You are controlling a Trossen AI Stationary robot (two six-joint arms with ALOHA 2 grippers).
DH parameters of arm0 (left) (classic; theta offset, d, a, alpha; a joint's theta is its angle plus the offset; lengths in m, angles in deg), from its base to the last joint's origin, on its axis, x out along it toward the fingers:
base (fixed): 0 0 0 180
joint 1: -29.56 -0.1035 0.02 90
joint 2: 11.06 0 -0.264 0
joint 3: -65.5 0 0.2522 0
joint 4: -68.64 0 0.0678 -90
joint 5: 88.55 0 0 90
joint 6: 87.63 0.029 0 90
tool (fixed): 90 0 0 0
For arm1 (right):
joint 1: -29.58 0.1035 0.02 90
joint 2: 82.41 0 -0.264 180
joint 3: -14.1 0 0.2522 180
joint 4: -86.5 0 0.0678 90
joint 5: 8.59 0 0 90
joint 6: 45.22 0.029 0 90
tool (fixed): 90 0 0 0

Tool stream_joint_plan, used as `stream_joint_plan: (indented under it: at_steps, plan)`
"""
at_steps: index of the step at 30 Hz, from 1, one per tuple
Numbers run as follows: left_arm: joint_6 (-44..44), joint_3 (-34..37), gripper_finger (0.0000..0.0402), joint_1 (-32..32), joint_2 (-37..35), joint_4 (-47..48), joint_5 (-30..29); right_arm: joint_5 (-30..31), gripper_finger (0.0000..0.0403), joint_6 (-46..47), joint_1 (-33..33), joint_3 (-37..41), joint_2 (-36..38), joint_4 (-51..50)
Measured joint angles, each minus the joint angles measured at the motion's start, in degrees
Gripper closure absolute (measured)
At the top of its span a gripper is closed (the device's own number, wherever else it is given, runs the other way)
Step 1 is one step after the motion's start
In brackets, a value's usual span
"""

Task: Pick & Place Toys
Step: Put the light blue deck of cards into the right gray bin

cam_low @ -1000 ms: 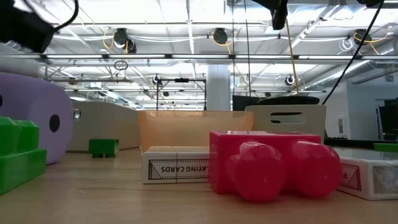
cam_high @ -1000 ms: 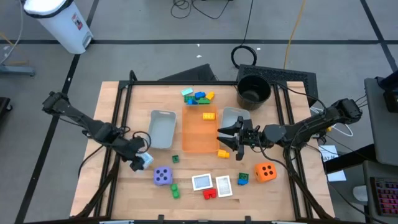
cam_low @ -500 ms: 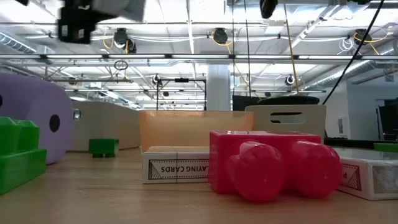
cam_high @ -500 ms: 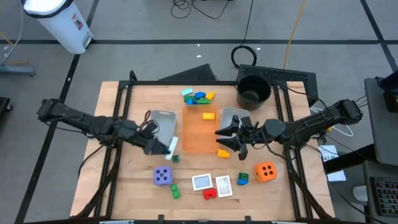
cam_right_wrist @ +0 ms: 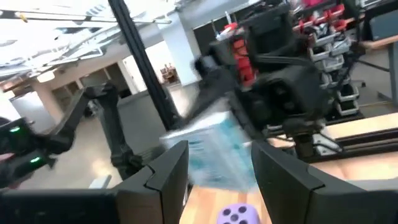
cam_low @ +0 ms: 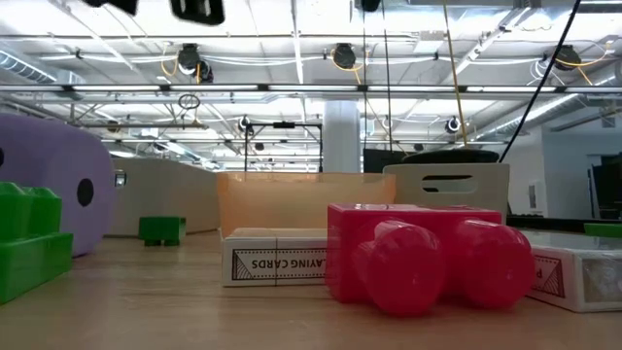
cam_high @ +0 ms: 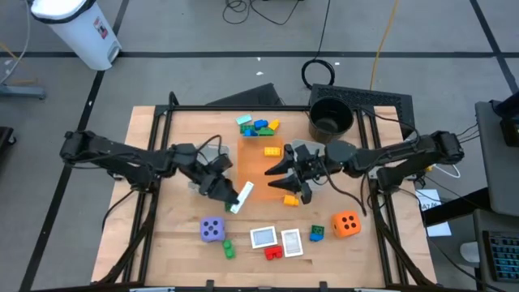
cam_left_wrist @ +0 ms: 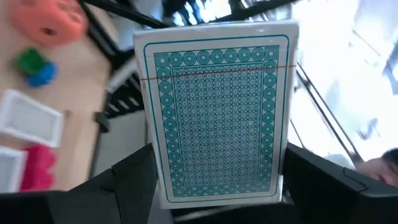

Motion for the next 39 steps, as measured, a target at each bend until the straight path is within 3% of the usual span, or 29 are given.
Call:
stream_joint_plan:
  at_steps: [7,10,20,30,39]
  plan:
    - [0.32,-9.64,0.0103,-1.02,6.82,-0.06,10.91,-7.69,0.0234,4.15,-1.83,-0.01,-0.06,4.77]
    - [-0.29,-12.26,0.0103,-1.85,9.03,0.01,13.96,-7.89,0.0234,4.22,-1.28,-0.01,-0.06,6.89]
    - [-1.34,-16.74,0.0103,-5.72,14.30,0.11,19.09,-7.89,0.0234,2.78,0.82,-0.01,-0.06,6.76]
    - [-1.83,-18.30,0.0103,-7.92,14.88,-1.05,20.24,-7.30,0.0237,1.29,0.98,-0.01,-0.02,5.16]
    - [-2.28,-18.30,0.0096,-8.01,14.88,-1.58,20.26,-8.10,0.0325,-2.16,0.89,-0.03,0.04,4.18]
